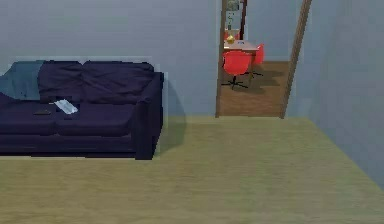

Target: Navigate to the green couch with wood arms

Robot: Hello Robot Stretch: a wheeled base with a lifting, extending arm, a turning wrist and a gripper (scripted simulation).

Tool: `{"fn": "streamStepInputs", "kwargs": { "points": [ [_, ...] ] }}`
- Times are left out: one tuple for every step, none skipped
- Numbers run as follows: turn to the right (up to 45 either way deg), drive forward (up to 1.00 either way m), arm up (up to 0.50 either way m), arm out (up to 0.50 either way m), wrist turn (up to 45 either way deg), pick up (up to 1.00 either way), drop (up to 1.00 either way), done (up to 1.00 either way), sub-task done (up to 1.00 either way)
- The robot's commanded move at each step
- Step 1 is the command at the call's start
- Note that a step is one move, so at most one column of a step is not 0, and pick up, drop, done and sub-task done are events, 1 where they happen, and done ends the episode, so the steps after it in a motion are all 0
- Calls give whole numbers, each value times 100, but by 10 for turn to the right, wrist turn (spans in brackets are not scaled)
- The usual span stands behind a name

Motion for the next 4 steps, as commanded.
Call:
{"fn": "streamStepInputs", "kwargs": {
  "points": [
    [0,30,0,0,0,0,0,0,0],
    [-450,0,0,0,0,0,0,0,0],
    [-360,0,0,0,0,0,0,0,0],
    [0,10,0,0,0,0,0,0,0]
  ]
}}
